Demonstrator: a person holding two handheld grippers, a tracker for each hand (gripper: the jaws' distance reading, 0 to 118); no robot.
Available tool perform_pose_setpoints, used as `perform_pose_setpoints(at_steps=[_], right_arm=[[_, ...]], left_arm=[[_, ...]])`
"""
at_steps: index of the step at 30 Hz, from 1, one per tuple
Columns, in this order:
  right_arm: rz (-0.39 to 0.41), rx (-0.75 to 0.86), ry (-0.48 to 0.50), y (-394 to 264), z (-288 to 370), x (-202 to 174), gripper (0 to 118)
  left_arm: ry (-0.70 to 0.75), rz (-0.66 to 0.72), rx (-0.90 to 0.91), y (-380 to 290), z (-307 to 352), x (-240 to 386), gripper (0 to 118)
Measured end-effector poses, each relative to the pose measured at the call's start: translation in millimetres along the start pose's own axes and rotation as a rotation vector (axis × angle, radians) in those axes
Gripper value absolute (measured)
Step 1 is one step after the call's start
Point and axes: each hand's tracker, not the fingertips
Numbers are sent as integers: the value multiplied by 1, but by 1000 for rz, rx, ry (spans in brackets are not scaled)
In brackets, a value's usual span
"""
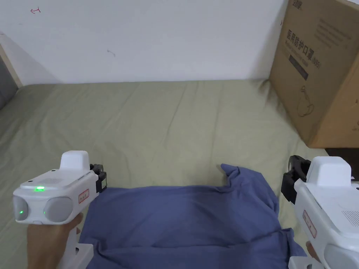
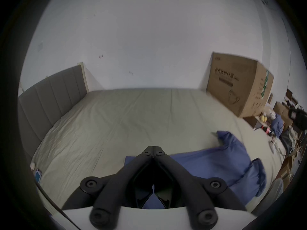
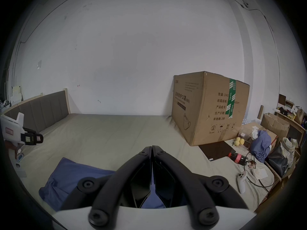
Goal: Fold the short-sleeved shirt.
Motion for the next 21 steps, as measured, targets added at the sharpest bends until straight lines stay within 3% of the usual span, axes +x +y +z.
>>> perform_pose_setpoints(at_steps=[6, 8, 9, 10, 11, 12, 16, 19, 21], right_arm=[[-18, -49, -4, -7, -38, -8, 0], [-23, -70, -5, -10, -51, -9, 0], [-26, -79, -9, -12, -57, -10, 0], [-29, -87, -12, -14, -62, -10, 0], [-33, -98, -15, -16, -67, -11, 0], [-36, -107, -17, -18, -73, -11, 0], [-41, -137, -20, -28, -90, -13, 0], [-35, -165, -16, -35, -99, -15, 0], [-34, -178, -15, -39, -103, -15, 0]], left_arm=[[-35, 101, -193, 6, -91, -38, 0], [-15, 119, -258, 4, -121, -48, 23], [-5, 130, -280, 1, -136, -53, 43], [4, 135, -324, -1, -150, -58, 75], [14, 150, -378, -4, -165, -62, 93], [19, 164, -426, -9, -180, -68, 101], [64, 164, -483, -24, -208, -73, 100], [82, 154, -510, -36, -222, -73, 92], [53, 131, -528, -45, -229, -74, 64]])
